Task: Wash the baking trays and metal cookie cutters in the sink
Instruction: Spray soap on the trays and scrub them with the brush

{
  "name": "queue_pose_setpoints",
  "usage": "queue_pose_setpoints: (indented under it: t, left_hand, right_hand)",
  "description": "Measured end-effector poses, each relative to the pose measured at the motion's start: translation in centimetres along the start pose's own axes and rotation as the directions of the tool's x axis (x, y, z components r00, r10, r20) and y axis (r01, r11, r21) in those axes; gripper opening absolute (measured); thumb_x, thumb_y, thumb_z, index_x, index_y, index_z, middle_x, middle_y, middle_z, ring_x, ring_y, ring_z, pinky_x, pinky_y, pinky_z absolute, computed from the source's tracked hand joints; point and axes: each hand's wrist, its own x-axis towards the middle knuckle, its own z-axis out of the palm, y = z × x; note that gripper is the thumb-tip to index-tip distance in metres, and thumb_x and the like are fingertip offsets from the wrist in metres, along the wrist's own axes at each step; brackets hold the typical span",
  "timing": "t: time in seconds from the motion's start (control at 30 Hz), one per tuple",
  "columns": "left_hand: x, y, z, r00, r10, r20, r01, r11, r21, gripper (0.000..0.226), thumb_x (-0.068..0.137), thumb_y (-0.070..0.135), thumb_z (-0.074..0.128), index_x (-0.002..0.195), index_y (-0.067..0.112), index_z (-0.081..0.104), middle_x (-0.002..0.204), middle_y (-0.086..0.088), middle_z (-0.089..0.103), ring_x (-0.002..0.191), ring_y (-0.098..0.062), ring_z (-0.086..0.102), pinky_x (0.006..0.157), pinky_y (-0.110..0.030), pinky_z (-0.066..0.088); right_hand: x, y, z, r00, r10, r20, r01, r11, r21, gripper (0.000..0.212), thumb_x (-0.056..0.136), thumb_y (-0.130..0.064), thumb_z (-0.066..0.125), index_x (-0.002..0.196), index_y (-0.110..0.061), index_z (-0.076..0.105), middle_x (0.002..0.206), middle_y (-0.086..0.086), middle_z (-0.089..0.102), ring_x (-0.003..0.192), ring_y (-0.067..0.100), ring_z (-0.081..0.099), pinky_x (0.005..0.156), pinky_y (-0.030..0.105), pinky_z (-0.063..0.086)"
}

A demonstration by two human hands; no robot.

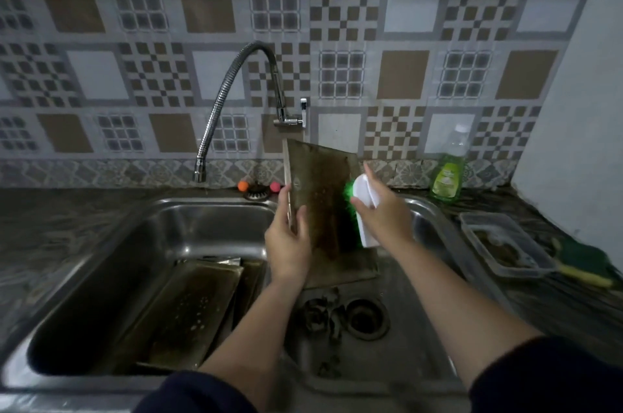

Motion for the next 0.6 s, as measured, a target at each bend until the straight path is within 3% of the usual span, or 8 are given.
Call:
queue_pose_setpoints:
  t: [0.03, 0.1, 0.17, 0.23, 0.37, 0.47, 0.53, 0.6]
  left_hand:
    - [0.1, 0.1, -0.3, 1.000, 0.016, 0.018, -0.017, 0.999, 0.050, 0.047, 0.095, 0.020, 0.056, 0.140, 0.029, 0.047, 0.127, 0.003, 0.063, 0.116, -0.008, 0.058, 0.083, -0.005, 0.041]
    - [0.6, 0.3, -1.1, 0.994, 0.101, 0.039, -0.106, 0.975, 0.196, 0.050, 0.094, 0.029, 0.056, 0.140, 0.041, 0.041, 0.121, 0.007, 0.066, 0.107, -0.012, 0.063, 0.080, -0.018, 0.047]
    - [1.3, 0.4, -2.0, 0.971, 0.217, 0.096, -0.236, 0.923, 0.303, 0.057, 0.093, 0.035, 0.056, 0.143, 0.045, 0.031, 0.109, 0.003, 0.071, 0.092, -0.019, 0.069, 0.072, -0.029, 0.054]
    - [1.8, 0.7, -2.6, 0.934, 0.306, 0.183, -0.353, 0.864, 0.358, 0.061, 0.092, 0.038, 0.054, 0.145, 0.045, 0.026, 0.103, 0.001, 0.073, 0.081, -0.023, 0.070, 0.063, -0.033, 0.054]
    - [2.6, 0.8, -3.8, 0.822, 0.476, 0.314, -0.567, 0.740, 0.362, 0.055, 0.090, 0.047, 0.040, 0.143, 0.041, 0.026, 0.093, 0.003, 0.072, 0.069, -0.020, 0.069, 0.050, -0.030, 0.048]
    - [3.7, -0.3, -5.1, 0.877, 0.265, 0.402, -0.347, 0.927, 0.146, 0.045, 0.095, 0.054, 0.031, 0.139, 0.046, 0.034, 0.080, 0.008, 0.069, 0.072, -0.009, 0.066, 0.060, -0.028, 0.048]
    - [4.8, -2.0, -5.9, 0.881, 0.129, 0.456, -0.163, 0.986, 0.035, 0.043, 0.095, 0.056, 0.031, 0.133, 0.043, 0.045, 0.103, 0.009, 0.070, 0.093, -0.005, 0.066, 0.081, -0.031, 0.052]
    - [6.5, -4.4, -6.9, 0.870, 0.059, 0.490, -0.121, 0.988, 0.096, 0.043, 0.097, 0.046, 0.038, 0.136, 0.031, 0.048, 0.130, -0.001, 0.060, 0.118, -0.016, 0.057, 0.100, -0.038, 0.045]
  right_hand:
    - [0.6, -1.4, 0.0, 0.999, 0.047, -0.002, -0.047, 0.997, 0.069, 0.062, 0.093, -0.040, 0.056, 0.147, -0.042, 0.027, 0.136, 0.005, 0.055, 0.104, 0.023, 0.062, 0.076, 0.033, 0.056]
    - [1.2, -4.2, 0.1, 0.990, 0.132, 0.051, -0.139, 0.970, 0.200, 0.060, 0.090, -0.054, 0.053, 0.145, -0.044, 0.030, 0.149, -0.001, 0.041, 0.106, 0.020, 0.059, 0.072, 0.038, 0.060]
    - [1.5, -6.9, 0.5, 0.973, 0.219, 0.079, -0.232, 0.931, 0.282, 0.075, 0.083, -0.066, 0.054, 0.147, -0.044, 0.024, 0.153, -0.001, 0.032, 0.112, 0.021, 0.054, 0.068, 0.032, 0.059]
    - [2.3, -8.6, 1.1, 0.955, 0.297, 0.023, -0.290, 0.913, 0.288, 0.089, 0.077, -0.072, 0.055, 0.150, -0.040, 0.017, 0.153, 0.005, 0.032, 0.124, 0.026, 0.050, 0.075, 0.026, 0.048]
    - [2.9, -10.4, 2.0, 0.914, 0.381, -0.139, -0.318, 0.886, 0.338, 0.072, 0.083, -0.054, 0.049, 0.148, -0.033, 0.028, 0.134, 0.011, 0.053, 0.085, 0.018, 0.062, 0.063, 0.027, 0.043]
    - [1.8, -11.1, 1.9, 0.909, 0.371, -0.193, -0.295, 0.896, 0.332, 0.047, 0.092, -0.040, 0.040, 0.136, -0.025, 0.043, 0.107, 0.006, 0.058, 0.076, 0.019, 0.052, 0.070, 0.030, 0.038]
    - [0.9, -11.5, 1.9, 0.910, 0.341, -0.234, -0.241, 0.897, 0.372, 0.024, 0.096, -0.031, 0.037, 0.109, -0.017, 0.052, 0.083, 0.001, 0.054, 0.066, 0.015, 0.050, 0.061, 0.028, 0.039]
    - [0.0, -12.1, 2.3, 0.894, 0.411, -0.178, -0.268, 0.810, 0.522, 0.021, 0.098, -0.029, 0.036, 0.102, -0.014, 0.052, 0.079, 0.002, 0.054, 0.065, 0.013, 0.053, 0.051, 0.024, 0.042]
